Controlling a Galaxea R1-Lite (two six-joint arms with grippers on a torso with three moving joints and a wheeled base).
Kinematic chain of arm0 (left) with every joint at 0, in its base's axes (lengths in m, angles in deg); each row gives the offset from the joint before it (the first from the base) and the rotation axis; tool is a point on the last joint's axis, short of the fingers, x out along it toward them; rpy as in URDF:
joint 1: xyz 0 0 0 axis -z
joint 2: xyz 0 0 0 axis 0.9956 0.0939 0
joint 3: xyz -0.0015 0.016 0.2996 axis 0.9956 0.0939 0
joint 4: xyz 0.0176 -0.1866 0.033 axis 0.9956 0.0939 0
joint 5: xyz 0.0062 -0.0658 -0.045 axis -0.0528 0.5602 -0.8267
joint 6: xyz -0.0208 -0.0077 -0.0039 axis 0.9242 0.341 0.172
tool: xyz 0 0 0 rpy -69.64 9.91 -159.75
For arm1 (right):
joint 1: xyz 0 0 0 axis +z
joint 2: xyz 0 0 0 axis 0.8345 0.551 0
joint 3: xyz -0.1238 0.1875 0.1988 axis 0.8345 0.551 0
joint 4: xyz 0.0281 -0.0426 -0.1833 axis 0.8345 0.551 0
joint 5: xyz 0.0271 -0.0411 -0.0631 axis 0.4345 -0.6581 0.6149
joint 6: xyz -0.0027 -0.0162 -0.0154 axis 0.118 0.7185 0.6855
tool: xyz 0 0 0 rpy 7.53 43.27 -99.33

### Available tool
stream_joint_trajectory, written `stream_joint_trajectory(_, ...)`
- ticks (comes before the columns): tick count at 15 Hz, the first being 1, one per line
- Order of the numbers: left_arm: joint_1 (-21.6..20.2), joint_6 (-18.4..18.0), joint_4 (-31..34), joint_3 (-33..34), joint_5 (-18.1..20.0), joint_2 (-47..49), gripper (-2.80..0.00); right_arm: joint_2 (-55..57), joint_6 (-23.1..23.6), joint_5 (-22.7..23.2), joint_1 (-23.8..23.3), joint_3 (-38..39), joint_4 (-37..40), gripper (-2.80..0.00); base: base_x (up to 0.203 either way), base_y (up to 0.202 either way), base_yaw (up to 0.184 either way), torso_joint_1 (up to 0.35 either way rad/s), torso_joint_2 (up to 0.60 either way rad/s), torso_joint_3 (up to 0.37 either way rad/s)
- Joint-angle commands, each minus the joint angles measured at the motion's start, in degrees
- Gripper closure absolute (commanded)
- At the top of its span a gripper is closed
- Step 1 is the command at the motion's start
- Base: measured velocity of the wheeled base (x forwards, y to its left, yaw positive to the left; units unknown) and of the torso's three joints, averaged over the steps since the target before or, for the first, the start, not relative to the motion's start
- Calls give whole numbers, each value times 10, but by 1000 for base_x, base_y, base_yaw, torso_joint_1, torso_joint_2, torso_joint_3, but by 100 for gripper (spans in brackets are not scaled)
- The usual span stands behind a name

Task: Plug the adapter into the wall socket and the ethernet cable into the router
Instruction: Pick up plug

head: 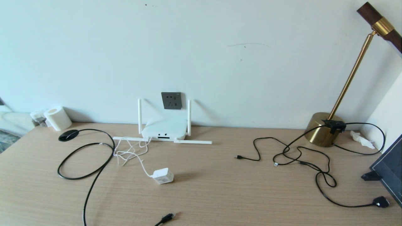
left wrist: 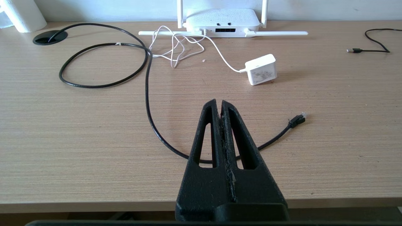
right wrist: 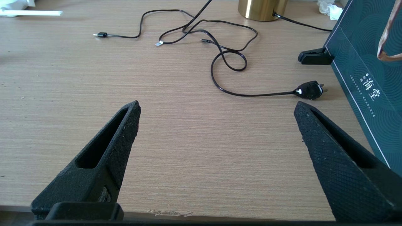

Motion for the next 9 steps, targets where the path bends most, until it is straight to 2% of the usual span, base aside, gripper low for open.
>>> stream_joint_trajectory(1, 0, 1, 0, 1, -1, 1, 0, 1, -1, 0, 0, -1, 1, -280, 0, 0, 0, 0, 0, 0)
stream_joint_trajectory(4, 0, -3, 0, 1, 1, 1, 0, 1, -2, 0, 0, -1, 1, -280, 0, 0, 0, 0, 0, 0)
stream_joint_trajectory(6, 0, -34, -6, -6, 6, 1, 0, 1, -5, 0, 1, -1, 1, -280, 0, 0, 0, 0, 0, 0)
stream_joint_trajectory(7, 0, -48, -8, -37, 22, 12, 0, 1, -7, 0, 0, -1, 1, -280, 0, 0, 0, 0, 0, 0)
stream_joint_trajectory(9, 3, -70, -9, -113, 76, 85, 0, 1, -8, 0, 2, -1, 1, -280, 0, 0, 0, 0, 0, 0)
